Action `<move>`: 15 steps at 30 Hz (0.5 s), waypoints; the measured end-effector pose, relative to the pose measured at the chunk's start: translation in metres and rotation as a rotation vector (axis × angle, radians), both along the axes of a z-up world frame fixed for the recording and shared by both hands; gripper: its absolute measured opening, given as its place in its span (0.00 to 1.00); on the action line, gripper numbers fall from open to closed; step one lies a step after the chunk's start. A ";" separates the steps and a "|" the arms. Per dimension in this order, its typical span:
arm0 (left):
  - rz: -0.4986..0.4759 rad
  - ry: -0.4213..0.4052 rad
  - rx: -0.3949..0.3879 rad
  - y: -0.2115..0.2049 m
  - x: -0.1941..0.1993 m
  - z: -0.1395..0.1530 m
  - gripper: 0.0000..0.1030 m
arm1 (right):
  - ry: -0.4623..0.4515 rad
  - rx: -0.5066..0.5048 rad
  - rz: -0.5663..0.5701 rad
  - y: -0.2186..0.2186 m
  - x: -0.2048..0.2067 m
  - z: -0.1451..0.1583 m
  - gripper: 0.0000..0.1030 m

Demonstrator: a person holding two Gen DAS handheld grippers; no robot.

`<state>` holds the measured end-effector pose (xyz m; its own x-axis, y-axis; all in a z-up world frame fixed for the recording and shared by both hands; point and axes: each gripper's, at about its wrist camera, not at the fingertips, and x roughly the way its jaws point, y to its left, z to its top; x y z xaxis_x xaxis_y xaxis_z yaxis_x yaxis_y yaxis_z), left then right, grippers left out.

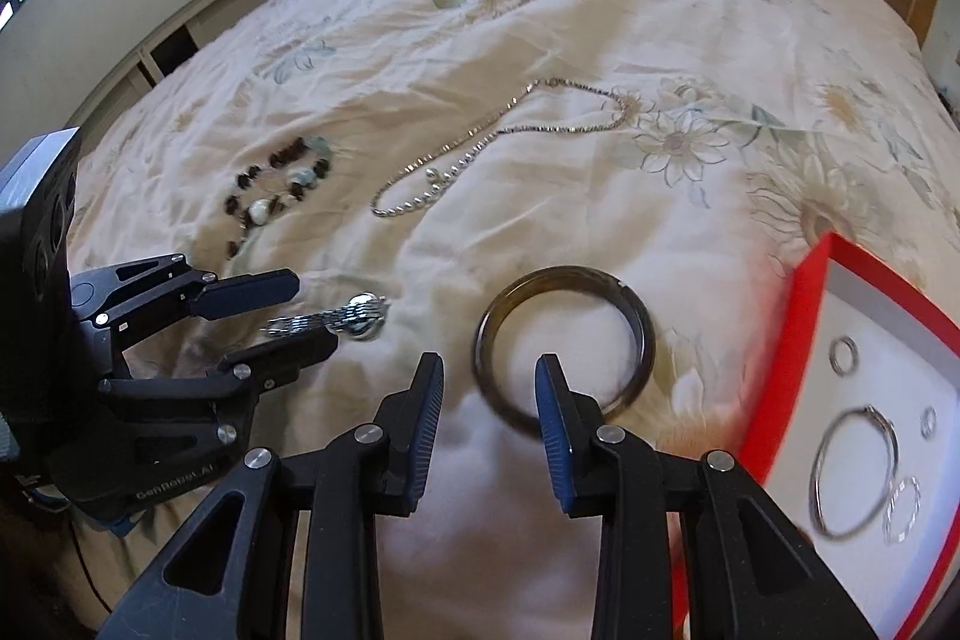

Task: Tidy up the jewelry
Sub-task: 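Grasp silver watch with left tool while right tool grasps dark brown bangle, then carry watch and dark bangle into the red box and lower them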

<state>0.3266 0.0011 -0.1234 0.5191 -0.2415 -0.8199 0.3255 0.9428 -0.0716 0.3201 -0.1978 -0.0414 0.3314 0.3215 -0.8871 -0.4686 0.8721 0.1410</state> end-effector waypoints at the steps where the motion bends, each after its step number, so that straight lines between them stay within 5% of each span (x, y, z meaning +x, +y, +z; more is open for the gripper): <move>1: -0.009 0.006 -0.004 -0.001 0.002 -0.004 0.35 | 0.009 -0.002 0.006 0.001 0.004 -0.004 0.31; 8: -0.032 0.015 -0.013 -0.007 0.015 -0.020 0.33 | 0.058 0.001 0.024 0.004 0.021 -0.028 0.27; 10: -0.019 0.003 -0.011 -0.005 0.016 -0.022 0.22 | 0.064 0.005 0.029 0.006 0.025 -0.034 0.26; 15: 0.005 -0.002 -0.051 0.003 0.017 -0.021 0.20 | 0.078 0.037 0.015 0.010 0.035 -0.043 0.19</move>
<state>0.3432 0.0039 -0.1446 0.5223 -0.2800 -0.8055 0.3209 0.9397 -0.1186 0.3547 -0.1882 -0.0848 0.2568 0.3591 -0.8973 -0.4679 0.8585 0.2097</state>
